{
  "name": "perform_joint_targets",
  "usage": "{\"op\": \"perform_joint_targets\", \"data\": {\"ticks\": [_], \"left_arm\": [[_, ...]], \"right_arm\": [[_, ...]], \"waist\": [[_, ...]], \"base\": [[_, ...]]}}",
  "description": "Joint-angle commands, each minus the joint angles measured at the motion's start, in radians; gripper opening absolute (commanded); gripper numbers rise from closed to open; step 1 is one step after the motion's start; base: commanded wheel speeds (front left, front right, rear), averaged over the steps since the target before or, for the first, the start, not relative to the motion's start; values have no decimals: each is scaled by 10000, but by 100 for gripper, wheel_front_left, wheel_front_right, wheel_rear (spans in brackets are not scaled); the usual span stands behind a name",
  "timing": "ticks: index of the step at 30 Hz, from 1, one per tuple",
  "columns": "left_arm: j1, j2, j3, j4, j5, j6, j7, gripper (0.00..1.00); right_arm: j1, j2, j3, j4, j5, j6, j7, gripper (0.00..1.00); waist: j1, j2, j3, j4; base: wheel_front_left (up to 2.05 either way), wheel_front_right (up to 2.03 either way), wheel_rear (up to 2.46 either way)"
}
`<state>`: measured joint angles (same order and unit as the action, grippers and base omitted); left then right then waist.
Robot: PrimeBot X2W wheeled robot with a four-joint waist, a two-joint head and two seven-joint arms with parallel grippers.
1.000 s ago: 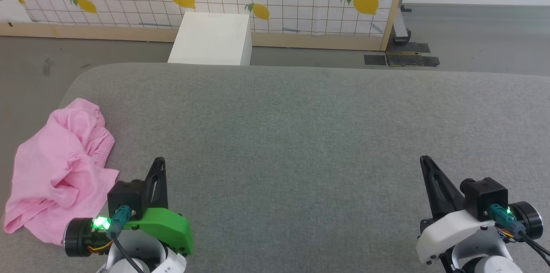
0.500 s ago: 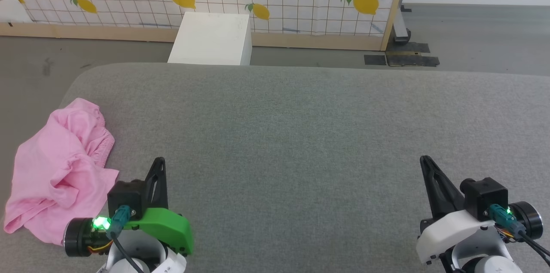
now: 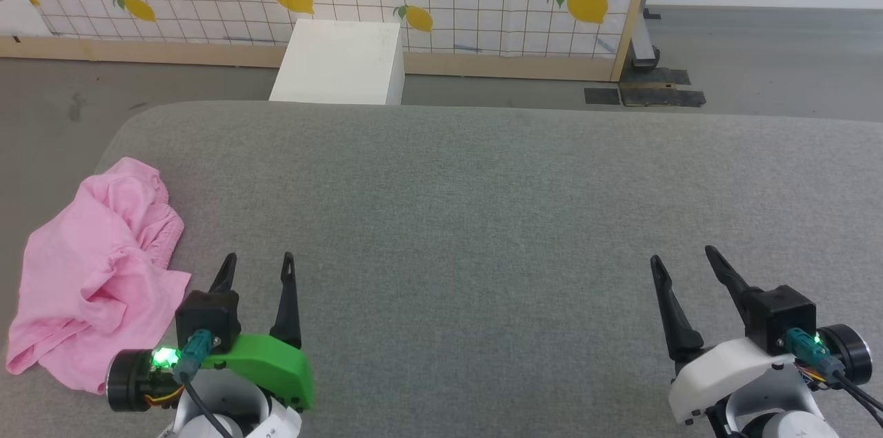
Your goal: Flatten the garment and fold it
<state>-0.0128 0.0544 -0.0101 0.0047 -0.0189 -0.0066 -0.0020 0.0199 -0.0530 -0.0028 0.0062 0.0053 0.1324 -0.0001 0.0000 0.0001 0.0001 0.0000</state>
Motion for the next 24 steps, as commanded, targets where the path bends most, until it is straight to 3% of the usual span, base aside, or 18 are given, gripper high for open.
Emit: {"op": "perform_joint_targets", "data": {"ticks": [1, 12, 24], "left_arm": [[-25, -2, -35, 49, -29, 34, -72, 100], [-142, 11, -220, 284, -154, 190, -310, 100], [-215, 90, -391, 457, -347, 305, -584, 100]], "right_arm": [[-14, 1, -14, 19, 26, -1, -63, 100], [-49, 3, -33, 101, 30, -2, -260, 100], [-92, 6, 48, 192, 48, -4, -477, 100]], "waist": [[0, -1, 1, 4], [0, -1, -1, 262], [0, -1, 3, 1155]], "base": [[0, 0, 0], [0, 0, 0], [0, 0, 0]]}}
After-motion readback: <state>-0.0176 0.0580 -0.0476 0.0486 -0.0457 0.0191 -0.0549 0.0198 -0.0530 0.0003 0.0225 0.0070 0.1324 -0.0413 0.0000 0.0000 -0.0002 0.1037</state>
